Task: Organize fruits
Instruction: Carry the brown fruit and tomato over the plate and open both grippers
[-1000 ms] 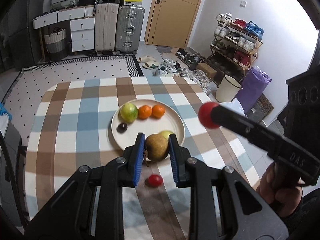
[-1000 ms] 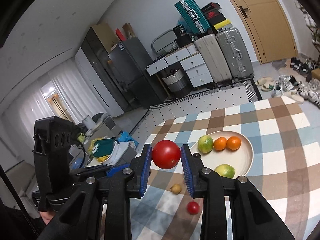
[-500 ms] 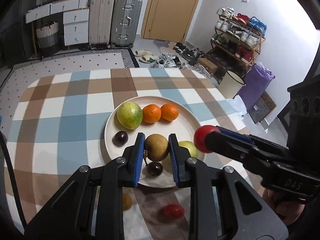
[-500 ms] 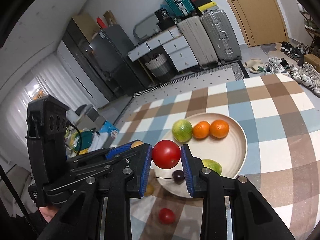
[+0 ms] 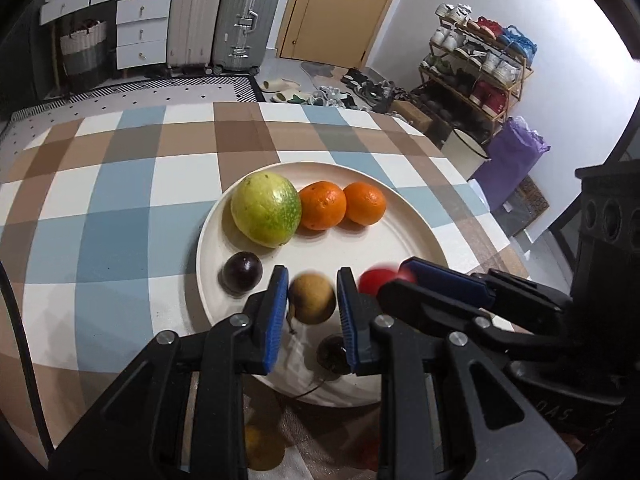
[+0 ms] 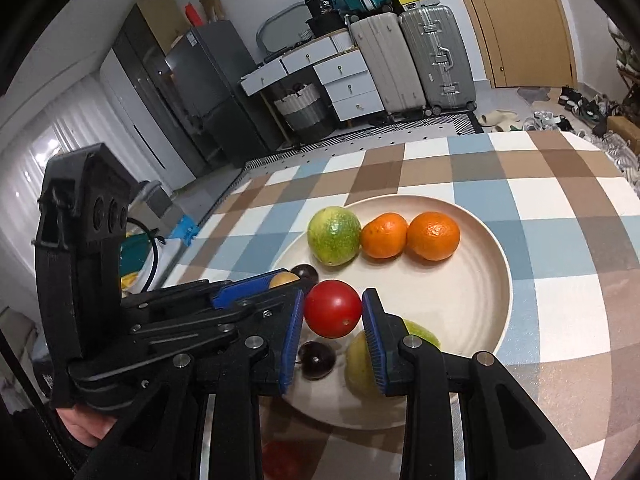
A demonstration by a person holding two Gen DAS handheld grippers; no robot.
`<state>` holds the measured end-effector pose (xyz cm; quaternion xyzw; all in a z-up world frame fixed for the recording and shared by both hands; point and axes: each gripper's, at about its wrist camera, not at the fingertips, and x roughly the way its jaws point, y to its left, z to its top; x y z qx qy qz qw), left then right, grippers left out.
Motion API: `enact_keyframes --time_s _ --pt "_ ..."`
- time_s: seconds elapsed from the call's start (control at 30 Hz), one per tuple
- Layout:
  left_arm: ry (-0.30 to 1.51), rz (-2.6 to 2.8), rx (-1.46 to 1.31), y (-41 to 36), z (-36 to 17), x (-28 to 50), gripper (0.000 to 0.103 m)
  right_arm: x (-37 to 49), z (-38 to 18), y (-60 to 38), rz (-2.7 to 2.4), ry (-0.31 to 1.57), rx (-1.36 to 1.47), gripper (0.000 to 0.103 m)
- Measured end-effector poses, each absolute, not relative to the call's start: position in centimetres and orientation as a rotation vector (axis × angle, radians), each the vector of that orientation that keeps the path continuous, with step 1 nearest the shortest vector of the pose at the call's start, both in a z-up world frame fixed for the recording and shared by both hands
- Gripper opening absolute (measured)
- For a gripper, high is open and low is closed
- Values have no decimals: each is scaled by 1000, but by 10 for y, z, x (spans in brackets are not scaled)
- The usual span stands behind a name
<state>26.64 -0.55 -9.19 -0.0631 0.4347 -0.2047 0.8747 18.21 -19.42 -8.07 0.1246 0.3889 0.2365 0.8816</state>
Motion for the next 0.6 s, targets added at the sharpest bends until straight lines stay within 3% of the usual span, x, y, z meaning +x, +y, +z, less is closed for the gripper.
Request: enact_keyframes --time_s 0.07,0.13,0.2,0.43,0.6 --pt "903 -431 -125 -6 -93 267 21 181 -80 -193 489 799 239 32" --pt "899 -419 -121 -5 -94 267 26 180 -79 -195 472 790 240 45" --pt "901 -418 -144 -3 -94 265 29 178 -79 -203 457 781 276 50" --pt "865 -428 -189 8 -82 244 45 155 -67 -236 421 706 370 51" --pt "839 -403 -170 12 -70 224 46 144 -66 -247 398 712 375 51"
